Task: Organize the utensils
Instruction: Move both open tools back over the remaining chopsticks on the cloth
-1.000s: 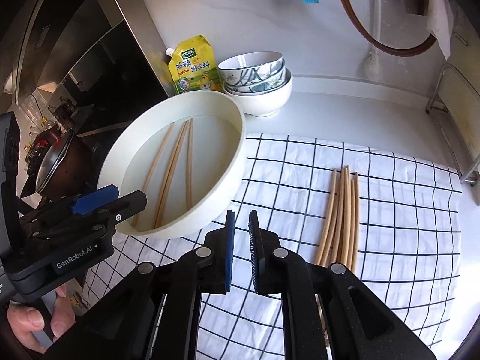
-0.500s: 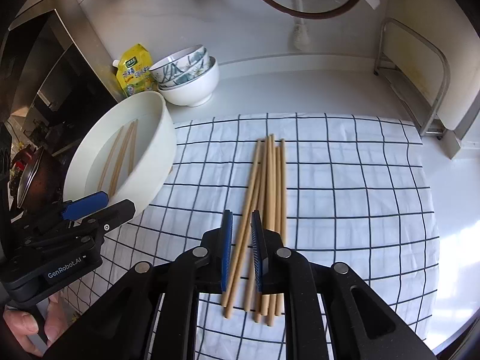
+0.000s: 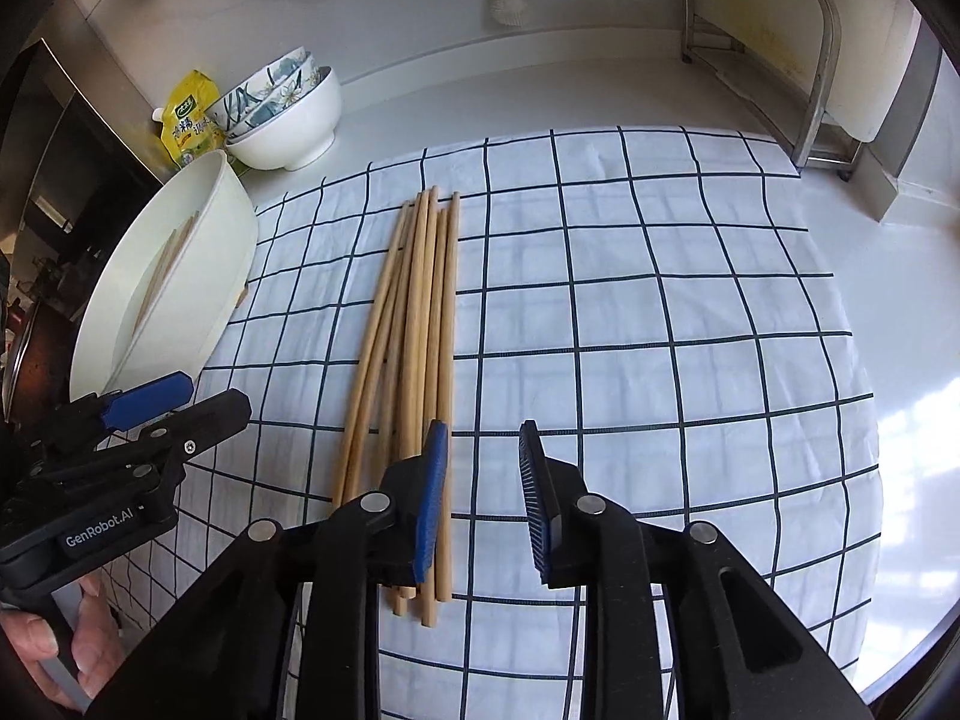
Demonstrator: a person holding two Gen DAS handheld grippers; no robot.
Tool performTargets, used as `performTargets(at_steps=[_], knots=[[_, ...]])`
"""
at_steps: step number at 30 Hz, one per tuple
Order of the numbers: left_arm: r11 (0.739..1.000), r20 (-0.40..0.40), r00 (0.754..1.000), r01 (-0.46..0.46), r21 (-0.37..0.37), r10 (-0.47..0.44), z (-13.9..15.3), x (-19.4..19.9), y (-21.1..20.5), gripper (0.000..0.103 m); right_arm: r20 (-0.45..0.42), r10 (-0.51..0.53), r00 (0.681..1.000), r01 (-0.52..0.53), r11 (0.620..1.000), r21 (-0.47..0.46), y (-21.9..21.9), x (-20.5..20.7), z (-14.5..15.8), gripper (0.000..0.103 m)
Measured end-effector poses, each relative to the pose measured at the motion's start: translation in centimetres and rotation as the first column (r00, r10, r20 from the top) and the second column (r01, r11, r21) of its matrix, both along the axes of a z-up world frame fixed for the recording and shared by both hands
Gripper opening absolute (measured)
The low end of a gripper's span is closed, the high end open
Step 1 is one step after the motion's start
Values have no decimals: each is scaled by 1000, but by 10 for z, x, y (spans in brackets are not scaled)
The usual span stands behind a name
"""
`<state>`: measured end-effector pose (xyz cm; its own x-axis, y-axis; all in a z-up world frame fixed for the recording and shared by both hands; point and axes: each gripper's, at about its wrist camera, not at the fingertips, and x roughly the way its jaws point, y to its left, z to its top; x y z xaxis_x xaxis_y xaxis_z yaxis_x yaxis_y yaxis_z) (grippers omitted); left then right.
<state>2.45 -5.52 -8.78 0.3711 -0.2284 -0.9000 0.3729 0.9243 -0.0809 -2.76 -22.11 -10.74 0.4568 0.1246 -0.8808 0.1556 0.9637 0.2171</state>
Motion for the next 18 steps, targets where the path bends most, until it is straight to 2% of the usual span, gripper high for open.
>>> performTargets(at_steps=[4,18], knots=[[1000,-10,1000,2,14,-2,-11,4,-4,61,-14,7,1000,-7,1000,3,0,6,-12,29],[1000,-23,1000,3,23,-2,-26,13,-3,63,-9,31,999,-31,999,-36,9,23,-28,30]])
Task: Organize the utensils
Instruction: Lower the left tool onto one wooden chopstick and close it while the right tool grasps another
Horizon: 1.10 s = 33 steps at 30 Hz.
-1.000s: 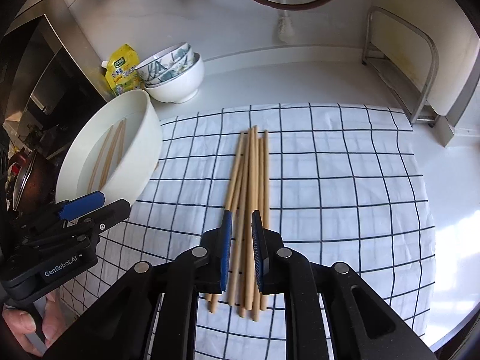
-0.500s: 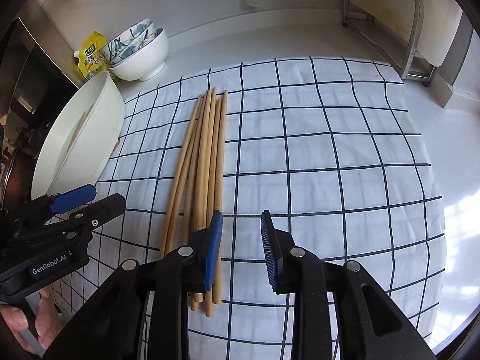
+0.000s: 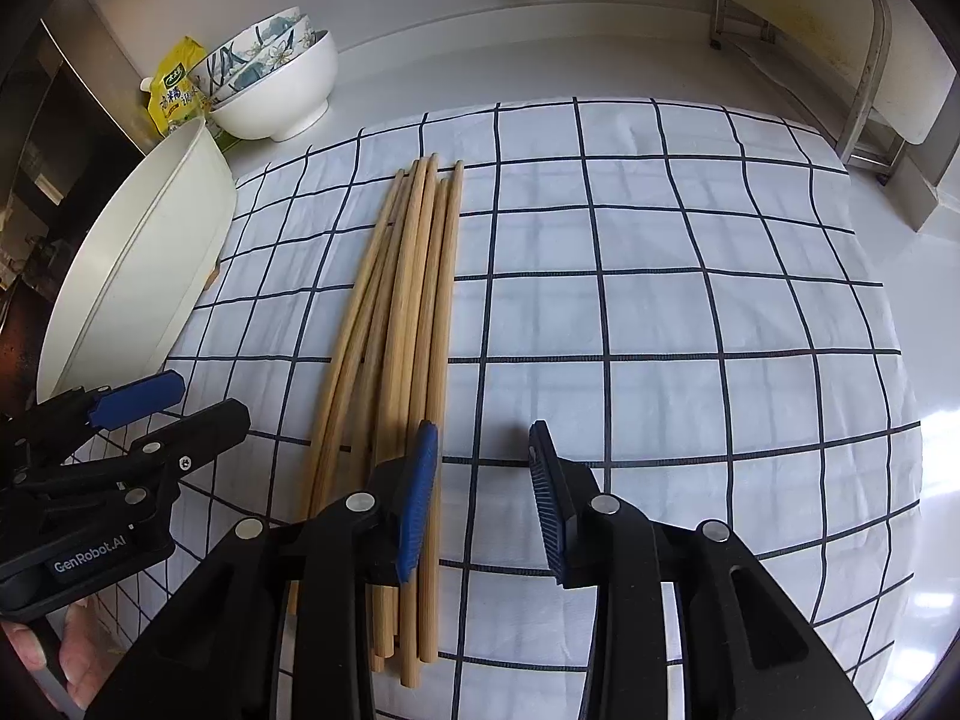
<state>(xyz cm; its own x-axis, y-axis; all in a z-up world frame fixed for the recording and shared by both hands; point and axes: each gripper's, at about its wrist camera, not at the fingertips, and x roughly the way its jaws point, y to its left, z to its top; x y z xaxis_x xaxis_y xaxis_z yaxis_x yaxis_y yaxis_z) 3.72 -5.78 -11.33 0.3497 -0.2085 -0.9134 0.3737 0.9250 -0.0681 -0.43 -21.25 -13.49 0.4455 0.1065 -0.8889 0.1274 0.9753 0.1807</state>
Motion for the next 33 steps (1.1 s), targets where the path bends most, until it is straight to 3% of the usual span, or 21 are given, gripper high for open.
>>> performTargets(at_steps=[10,33], knots=[[1000,3,1000,-12,-7,12,2,-2,3,63,11,28,1000,-26,994,-101,17,-2,1,31],[1000,22,999,29,-5,-29,-7,-4,-23,63,19,-46,999,47,995,-85,-24,-17,3,31]])
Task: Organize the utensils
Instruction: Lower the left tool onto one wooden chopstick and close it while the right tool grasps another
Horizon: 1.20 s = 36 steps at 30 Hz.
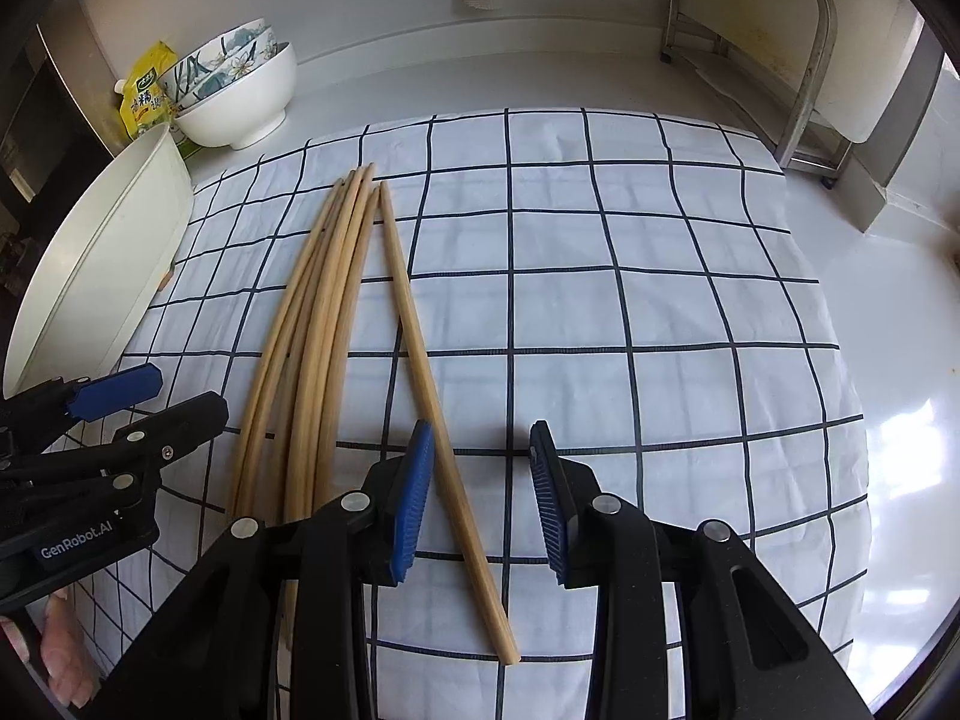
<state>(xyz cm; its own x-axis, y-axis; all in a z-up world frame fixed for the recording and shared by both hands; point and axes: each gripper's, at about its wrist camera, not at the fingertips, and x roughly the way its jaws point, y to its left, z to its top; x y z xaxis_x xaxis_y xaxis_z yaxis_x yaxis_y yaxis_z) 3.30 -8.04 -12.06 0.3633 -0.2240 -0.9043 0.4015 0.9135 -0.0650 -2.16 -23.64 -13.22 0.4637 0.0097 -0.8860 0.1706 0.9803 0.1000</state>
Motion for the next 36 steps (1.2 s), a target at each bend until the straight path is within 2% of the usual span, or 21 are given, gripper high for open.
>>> performTargets(at_steps=[18,36], knots=[[997,5,1000,-25,72,25,-14,-2,-3,63,18,18,1000,-18,1000,22,0,-2,2,31],[996,43,997,-66,64,64,-15,20,-9,62,29,69,997,-68,997,-48,9,13,-4,31]])
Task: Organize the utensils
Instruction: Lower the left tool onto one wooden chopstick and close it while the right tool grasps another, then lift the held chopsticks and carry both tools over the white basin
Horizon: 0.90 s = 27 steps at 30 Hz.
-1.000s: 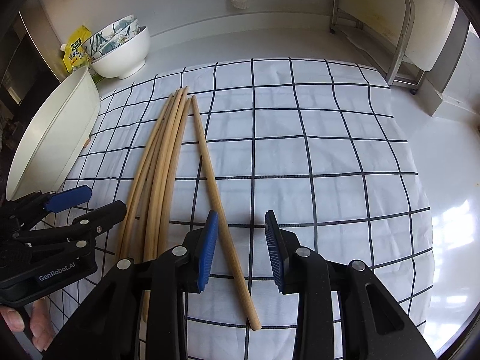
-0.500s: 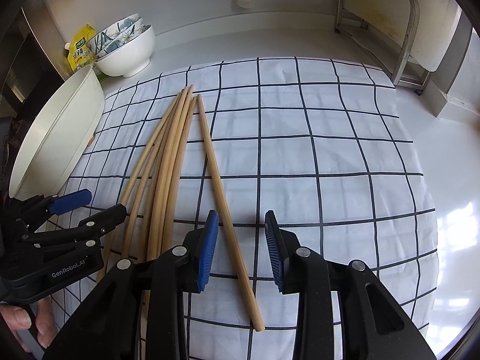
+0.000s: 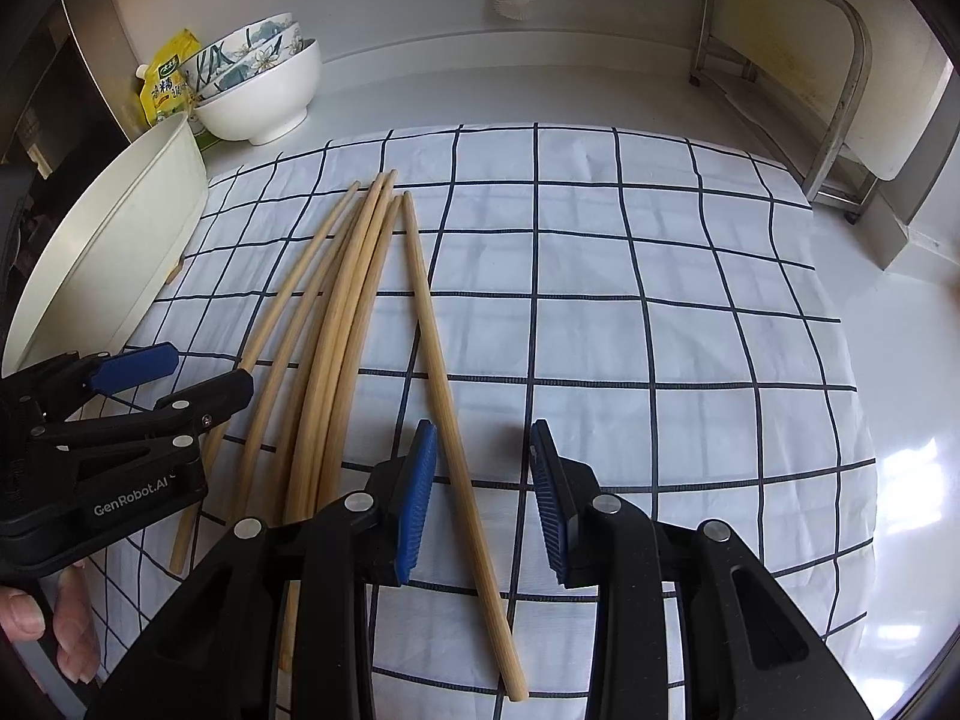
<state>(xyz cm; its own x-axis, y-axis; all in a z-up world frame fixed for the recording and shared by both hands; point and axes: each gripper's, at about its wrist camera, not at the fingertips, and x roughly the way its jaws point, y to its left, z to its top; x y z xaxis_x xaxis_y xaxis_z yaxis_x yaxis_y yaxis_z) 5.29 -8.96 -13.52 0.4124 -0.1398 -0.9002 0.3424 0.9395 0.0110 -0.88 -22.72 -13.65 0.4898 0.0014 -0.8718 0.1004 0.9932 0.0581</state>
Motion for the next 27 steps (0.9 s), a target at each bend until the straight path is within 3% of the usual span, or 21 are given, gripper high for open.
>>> performTargets(at_steps=[6,12,13,15,19,27], knots=[[1000,3,1000,5,-10,-5,1,6,-7,52,10,21,1000,-21,999,-33,4,2,-1,31],[1000,13,1000,20,-8,-20,1,1,-16,33,19,27,999,-26,998,-56,8,4,-2,30],[1000,16,1000,25,-7,-25,1,-2,-17,29,21,24,999,-22,998,-58,8,4,-2,29],[999,17,999,33,-1,-33,1,-4,-20,24,23,20,1000,-18,998,-62,7,5,-2,11],[998,4,998,57,-6,-56,0,-6,-22,8,21,13,1000,-12,999,-47,4,6,-2,6],[998,-27,997,66,-10,-66,0,-9,-17,7,8,-12,1000,12,999,31,0,5,0,6]])
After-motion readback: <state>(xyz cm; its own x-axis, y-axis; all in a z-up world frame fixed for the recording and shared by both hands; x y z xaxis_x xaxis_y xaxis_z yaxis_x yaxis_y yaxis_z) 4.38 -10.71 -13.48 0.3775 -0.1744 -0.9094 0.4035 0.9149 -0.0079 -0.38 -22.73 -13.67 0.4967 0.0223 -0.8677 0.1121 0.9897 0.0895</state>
